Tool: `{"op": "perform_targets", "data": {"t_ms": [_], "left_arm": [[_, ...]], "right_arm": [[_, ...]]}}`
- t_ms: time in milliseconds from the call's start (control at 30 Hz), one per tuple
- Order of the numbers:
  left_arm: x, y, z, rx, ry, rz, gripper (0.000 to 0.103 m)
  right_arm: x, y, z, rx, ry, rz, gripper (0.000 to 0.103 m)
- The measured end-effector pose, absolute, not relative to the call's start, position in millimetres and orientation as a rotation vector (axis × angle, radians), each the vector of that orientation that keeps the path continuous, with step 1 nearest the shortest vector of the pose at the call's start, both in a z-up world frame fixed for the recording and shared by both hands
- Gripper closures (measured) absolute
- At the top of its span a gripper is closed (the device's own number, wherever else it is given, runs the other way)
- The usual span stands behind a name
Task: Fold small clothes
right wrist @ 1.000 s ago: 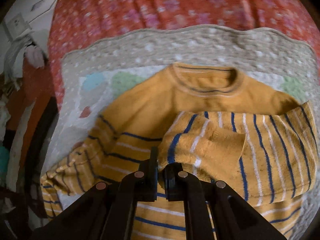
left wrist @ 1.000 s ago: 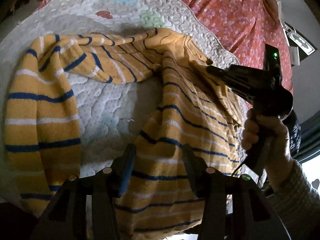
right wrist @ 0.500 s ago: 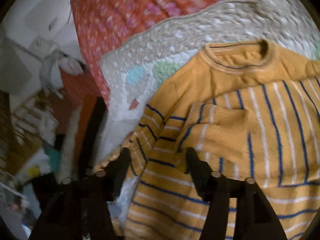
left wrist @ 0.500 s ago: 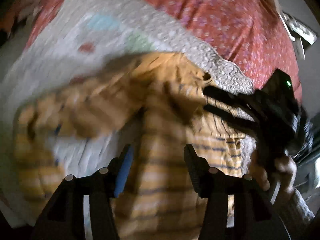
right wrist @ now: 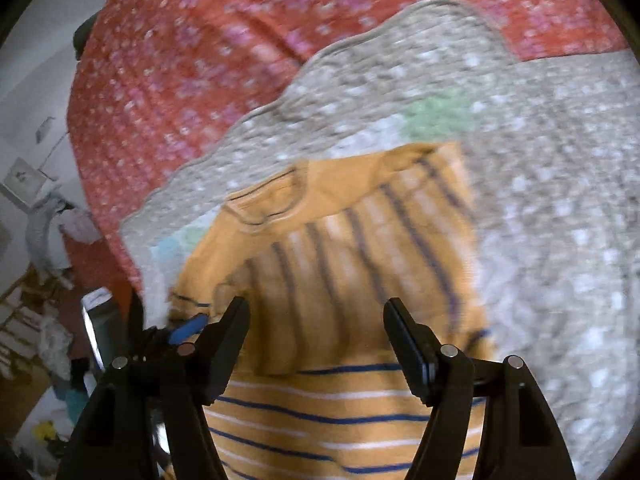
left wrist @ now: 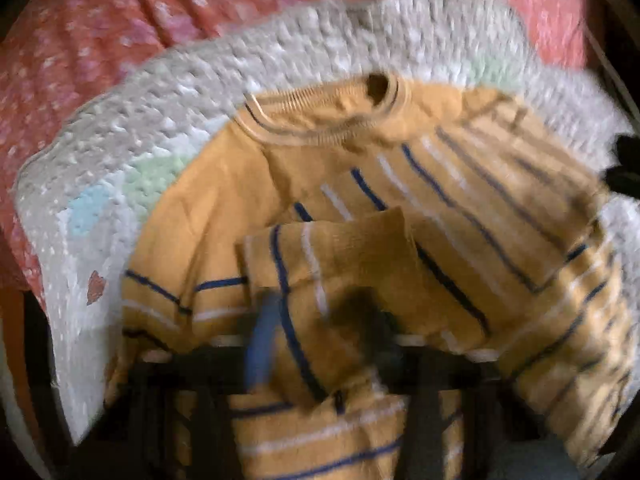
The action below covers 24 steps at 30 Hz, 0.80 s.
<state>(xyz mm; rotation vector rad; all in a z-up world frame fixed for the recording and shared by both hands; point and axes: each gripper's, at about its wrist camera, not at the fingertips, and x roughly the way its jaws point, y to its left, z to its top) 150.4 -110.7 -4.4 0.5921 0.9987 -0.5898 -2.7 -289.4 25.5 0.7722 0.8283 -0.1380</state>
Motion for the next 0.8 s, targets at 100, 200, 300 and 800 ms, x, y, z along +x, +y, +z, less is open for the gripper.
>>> {"op": "perform_targets", "data": {"t_ms": [100, 200, 300, 800], "left_arm": [[170, -92, 4, 0.443, 1.032, -0.548, 0.1], [203, -38, 16, 0.193, 1.08, -0.414, 0.1], [229, 24, 15, -0.062, 1.145, -0.299, 0.101], [211, 8, -7, 0.025, 1.233, -0.369, 0.071]], "right_arm": [[-12, -304, 28, 0.754, 0.828, -0.153, 0.033], [-15, -316, 26, 0.744, 0.829, -0.176, 0.033], [-8, -318, 21, 0.742, 0.834, -0.211, 0.033], [23, -327, -10, 0.534, 1.007, -0.493, 0.081]]}}
